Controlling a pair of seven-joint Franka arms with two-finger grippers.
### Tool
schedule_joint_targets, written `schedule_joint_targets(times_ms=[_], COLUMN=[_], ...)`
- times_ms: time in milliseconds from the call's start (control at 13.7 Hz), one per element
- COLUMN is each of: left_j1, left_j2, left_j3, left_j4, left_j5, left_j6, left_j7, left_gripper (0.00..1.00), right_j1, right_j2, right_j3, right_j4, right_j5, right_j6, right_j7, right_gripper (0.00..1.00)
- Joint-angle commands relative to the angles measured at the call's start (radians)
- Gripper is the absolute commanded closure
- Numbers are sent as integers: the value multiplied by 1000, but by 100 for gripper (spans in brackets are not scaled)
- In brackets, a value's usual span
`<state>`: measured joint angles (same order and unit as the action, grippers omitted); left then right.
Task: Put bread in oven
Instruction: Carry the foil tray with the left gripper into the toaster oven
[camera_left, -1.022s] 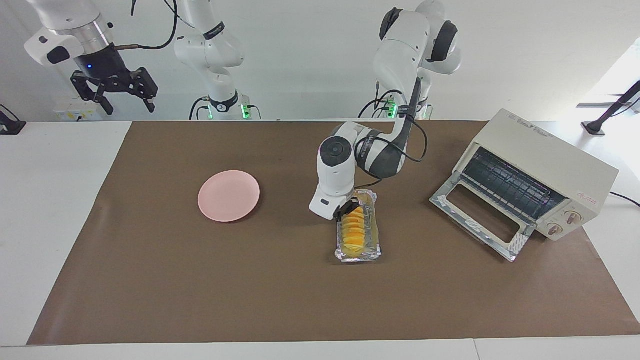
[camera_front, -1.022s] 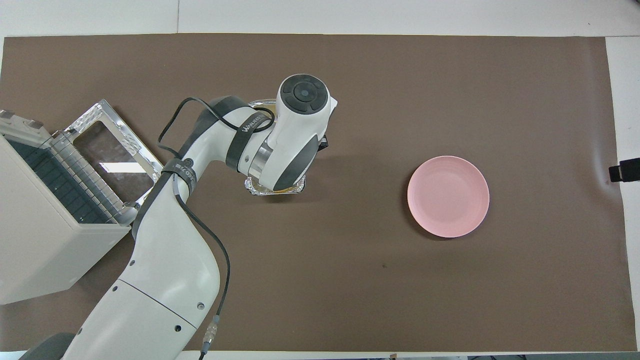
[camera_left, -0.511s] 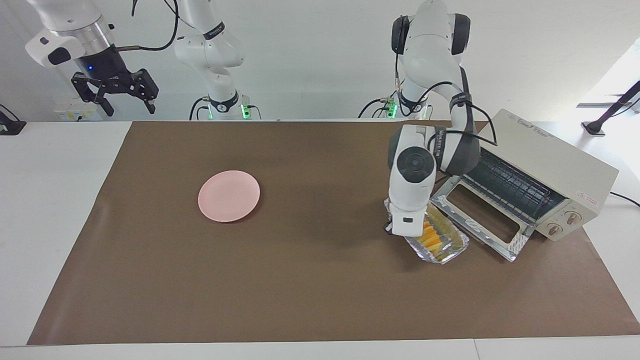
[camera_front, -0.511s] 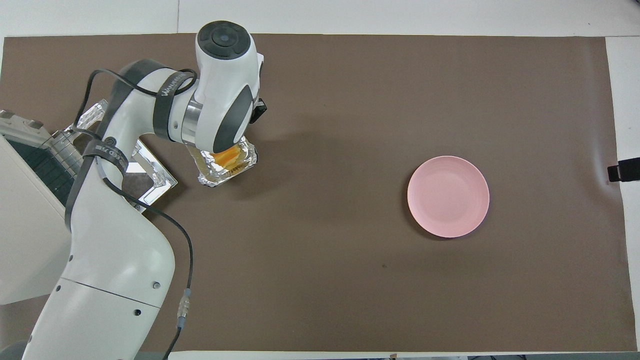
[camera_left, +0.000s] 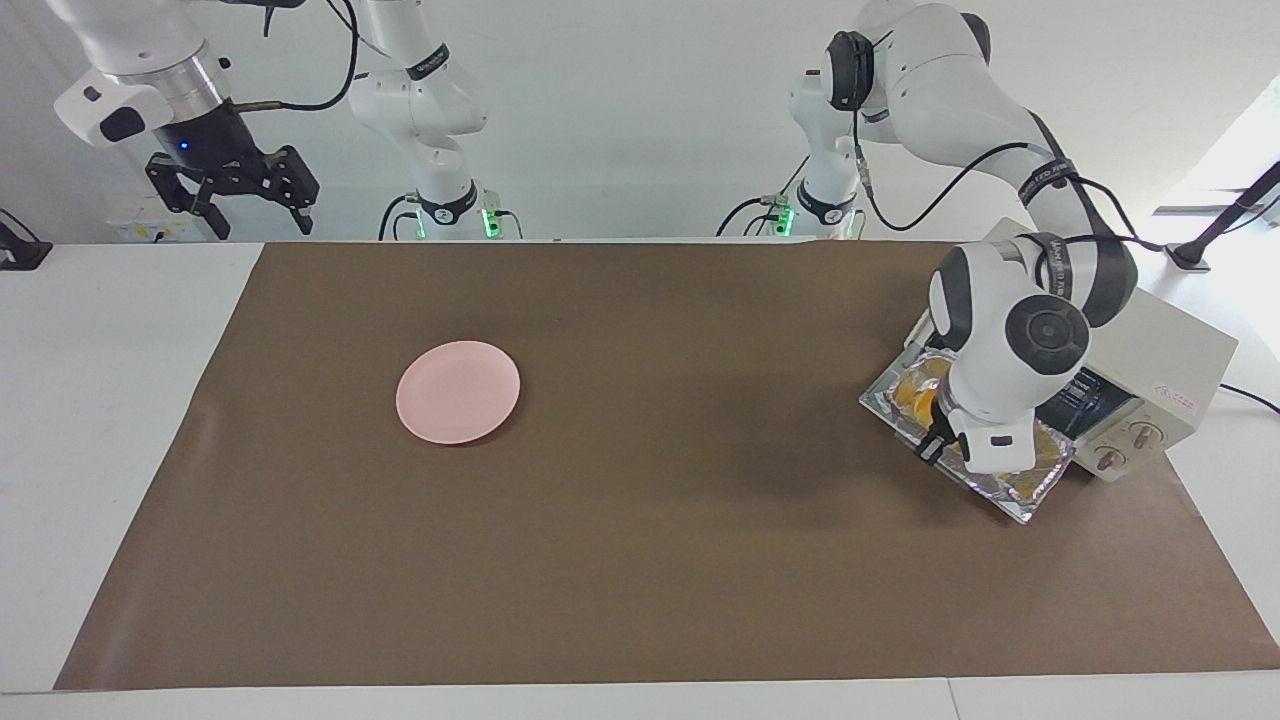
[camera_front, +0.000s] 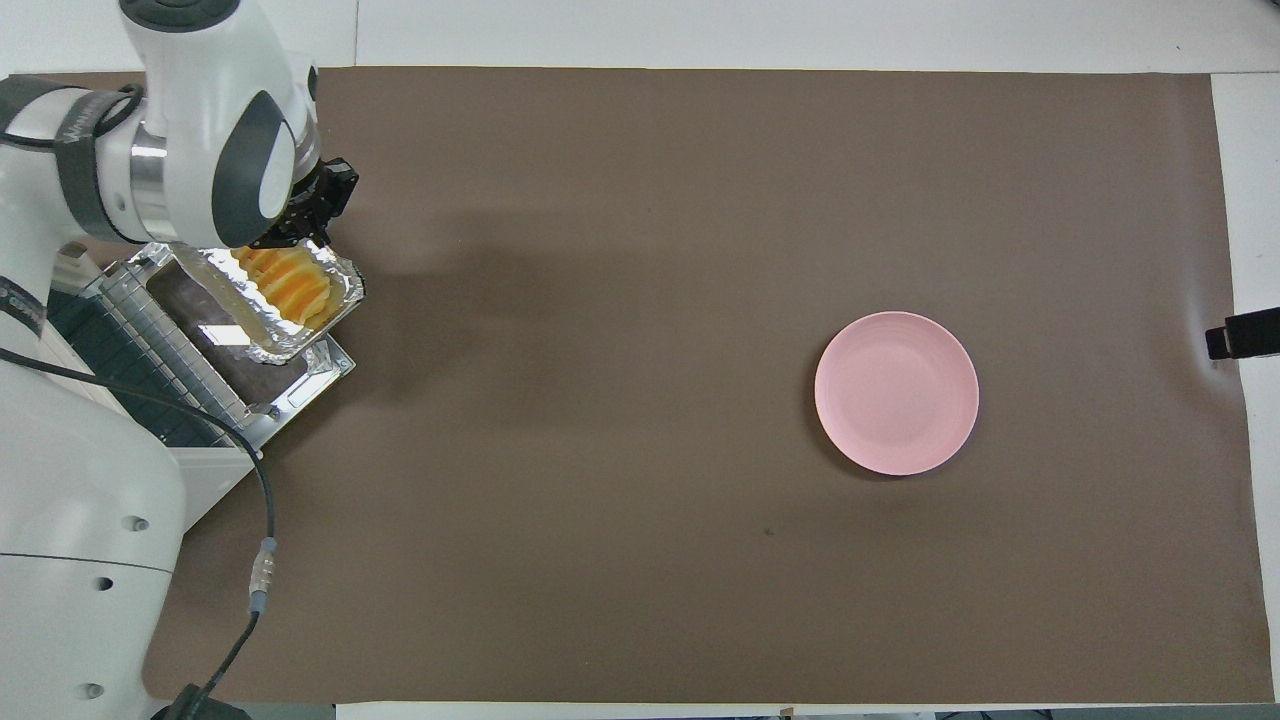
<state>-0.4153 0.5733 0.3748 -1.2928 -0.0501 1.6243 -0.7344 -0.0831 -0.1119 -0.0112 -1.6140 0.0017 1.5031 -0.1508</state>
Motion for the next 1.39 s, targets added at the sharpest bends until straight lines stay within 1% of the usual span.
schedule_joint_targets(times_ms=[0, 146, 292, 584, 1022, 1314], left_j1=[-5, 4, 9, 9, 21, 36], left_j2=[-108, -144, -159, -177, -204, -204], left_j3=[-7, -5, -1, 19, 38, 39], left_j4=[-161, -212, -232, -261, -330, -333], left_j5=[15, 16, 16, 35, 47, 56], left_j6=[5, 6, 6, 8, 104, 106], left_j7=[55, 58, 58, 56, 58, 61], left_gripper=[100, 100, 100, 100, 100, 100], right_j1=[-15, -7, -4, -14, -9, -9], right_j2=[-15, -17, -22, -31, -31, -31], right_j3=[13, 13, 17, 16, 16, 16], right_j4=[-23, -24, -20, -20, -20, -20], right_j5=[4, 4, 3, 3, 3, 3], right_j6=[6, 8, 2, -38, -49, -49], right_j7=[-13, -15, -16, -15, -16, -16], right_gripper=[0, 0, 0, 0, 0, 0])
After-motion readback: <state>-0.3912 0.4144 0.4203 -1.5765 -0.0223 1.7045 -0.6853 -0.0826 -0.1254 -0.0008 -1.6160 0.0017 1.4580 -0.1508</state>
